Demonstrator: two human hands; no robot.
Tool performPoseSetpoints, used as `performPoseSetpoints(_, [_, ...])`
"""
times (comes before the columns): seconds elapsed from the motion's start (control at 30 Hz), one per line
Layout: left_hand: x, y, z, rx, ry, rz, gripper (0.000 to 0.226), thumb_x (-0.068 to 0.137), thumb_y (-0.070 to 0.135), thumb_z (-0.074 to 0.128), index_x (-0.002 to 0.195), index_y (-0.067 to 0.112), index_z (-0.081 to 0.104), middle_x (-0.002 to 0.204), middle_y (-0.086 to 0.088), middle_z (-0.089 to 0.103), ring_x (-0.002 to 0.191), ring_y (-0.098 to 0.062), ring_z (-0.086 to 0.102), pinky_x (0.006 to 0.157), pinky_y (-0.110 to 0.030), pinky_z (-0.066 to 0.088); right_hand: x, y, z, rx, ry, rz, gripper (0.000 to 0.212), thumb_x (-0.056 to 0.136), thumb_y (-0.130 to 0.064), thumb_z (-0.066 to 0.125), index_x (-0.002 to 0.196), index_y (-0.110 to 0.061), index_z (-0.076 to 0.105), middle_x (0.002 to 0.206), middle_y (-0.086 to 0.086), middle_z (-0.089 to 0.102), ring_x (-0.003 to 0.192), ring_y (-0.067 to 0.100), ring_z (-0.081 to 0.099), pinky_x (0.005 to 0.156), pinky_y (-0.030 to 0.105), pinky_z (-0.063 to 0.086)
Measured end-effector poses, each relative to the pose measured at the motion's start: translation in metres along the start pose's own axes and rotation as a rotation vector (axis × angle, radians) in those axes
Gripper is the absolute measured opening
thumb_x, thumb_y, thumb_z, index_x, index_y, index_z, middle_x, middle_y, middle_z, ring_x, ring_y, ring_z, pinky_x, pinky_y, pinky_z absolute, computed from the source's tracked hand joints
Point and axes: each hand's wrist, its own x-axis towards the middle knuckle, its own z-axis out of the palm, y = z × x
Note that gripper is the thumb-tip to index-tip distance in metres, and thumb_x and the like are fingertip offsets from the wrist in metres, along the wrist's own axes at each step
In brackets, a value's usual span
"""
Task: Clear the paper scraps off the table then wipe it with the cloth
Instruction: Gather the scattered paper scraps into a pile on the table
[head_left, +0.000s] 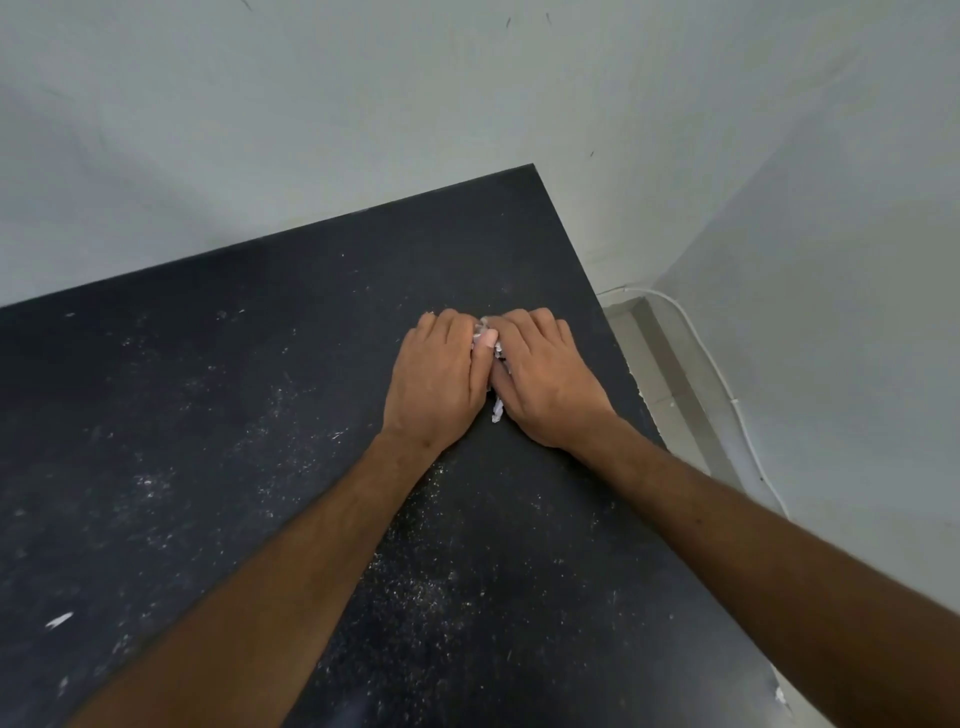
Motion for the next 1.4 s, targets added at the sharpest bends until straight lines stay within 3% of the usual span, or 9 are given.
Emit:
performPoseSetpoints(0.13, [-0.002, 0.003, 0.001, 0.144, 0.078, 0.014, 0.04, 0.107, 0.03, 0.036, 0.075, 0.014, 0.054, 0.065, -0.001, 0.053, 0.06, -0.017, 0.044, 0.054, -0.032, 0.035, 0.0, -0.001, 0.002, -0.072, 0.071, -0.022, 0.018, 0.099, -0.025, 0.05, 0.094, -0.009, 0.058, 0.089, 0.007, 0.058, 0.08, 0.022, 0.048, 0.073, 0.039, 0.045])
performPoseSetpoints(0.33, [-0.002, 0.006, -0.003, 0.117, 0.096, -0.011, 0.041, 0.106, 0.032, 0.036, 0.067, 0.021, 0.042, 0.055, 0.007, 0.044, 0.049, -0.014, 0.043, 0.049, -0.026, 0.026, -0.007, -0.007, -0.001, -0.044, 0.172, 0.016, 0.027, 0.094, -0.026, 0.056, 0.072, -0.011, 0.052, 0.059, 0.002, 0.055, 0.049, 0.023, 0.05, 0.048, 0.03, 0.032])
performPoseSetpoints(0.57, [0.0, -0.007, -0.026, -0.229, 0.029, -0.128, 0.051, 0.108, 0.041, 0.027, 0.079, 0.017, 0.061, 0.06, 0.014, 0.052, 0.057, -0.007, 0.052, 0.06, -0.03, 0.042, -0.006, -0.011, -0.021, 0.328, 0.125, 0.388, 0.035, 0.102, -0.035, 0.054, 0.079, -0.009, 0.052, 0.059, -0.003, 0.052, 0.047, 0.014, 0.045, 0.045, 0.029, 0.033])
performPoseSetpoints(0.73, [-0.013, -0.012, -0.033, -0.24, -0.032, -0.072, 0.043, 0.11, 0.033, 0.035, 0.085, 0.015, 0.065, 0.058, 0.023, 0.044, 0.056, 0.002, 0.05, 0.059, -0.025, 0.037, -0.006, -0.005, -0.033, 0.64, 0.304, 0.717, 0.042, 0.099, -0.037, 0.055, 0.07, -0.006, 0.051, 0.061, -0.006, 0.045, 0.055, 0.006, 0.037, 0.052, 0.025, 0.034])
performPoseSetpoints(0.9, [-0.018, -0.006, -0.035, -0.176, -0.057, 0.007, 0.054, 0.107, 0.043, 0.027, 0.092, 0.013, 0.069, 0.058, 0.028, 0.039, 0.055, -0.003, 0.047, 0.057, -0.03, 0.044, -0.006, -0.002, -0.039, 0.892, 0.391, 0.869, 0.044, 0.096, -0.034, 0.056, 0.066, -0.006, 0.041, 0.059, 0.005, 0.035, 0.055, 0.019, 0.031, 0.049, 0.031, 0.025])
performPoseSetpoints(1.0, [-0.018, 0.004, -0.031, -0.184, -0.064, 0.058, 0.051, 0.107, 0.042, 0.03, 0.092, 0.013, 0.069, 0.061, 0.02, 0.054, 0.055, -0.011, 0.056, 0.056, -0.037, 0.052, -0.008, 0.004, -0.045, 1.064, 0.41, 0.935, 0.037, 0.097, -0.028, 0.054, 0.069, -0.008, 0.042, 0.059, 0.005, 0.028, 0.05, 0.017, 0.023, 0.045, 0.03, 0.018])
performPoseSetpoints(1.07, [-0.02, 0.014, -0.03, -0.234, -0.067, 0.076, 0.045, 0.108, 0.037, 0.036, 0.09, 0.013, 0.069, 0.057, 0.021, 0.051, 0.05, -0.004, 0.053, 0.055, -0.037, 0.052, -0.013, 0.008, -0.05, 1.143, 0.406, 0.972, 0.034, 0.098, -0.025, 0.053, 0.071, -0.008, 0.041, 0.061, 0.005, 0.026, 0.048, 0.014, 0.02, 0.045, 0.027, 0.015])
performPoseSetpoints(1.23, [-0.017, 0.02, -0.032, -0.638, -0.162, -0.337, 0.045, 0.107, 0.044, 0.042, 0.076, 0.023, 0.067, 0.051, 0.014, 0.052, 0.051, -0.002, 0.048, 0.06, -0.033, 0.044, -0.022, 0.008, -0.059, 1.356, 0.407, 1.104, 0.037, 0.098, -0.019, 0.053, 0.063, -0.02, 0.04, 0.054, -0.001, 0.034, 0.046, 0.013, 0.021, 0.044, 0.023, 0.013])
performPoseSetpoints(1.4, [-0.009, 0.007, -0.048, -1.02, -0.232, -0.715, 0.047, 0.107, 0.048, 0.044, 0.078, 0.019, 0.067, 0.053, 0.005, 0.041, 0.046, -0.01, 0.036, 0.047, -0.025, 0.028, -0.024, 0.005, -0.063, 1.456, 0.415, 1.123, 0.036, 0.099, -0.017, 0.052, 0.064, -0.02, 0.043, 0.05, -0.003, 0.035, 0.045, 0.011, 0.023, 0.042, 0.021, 0.014])
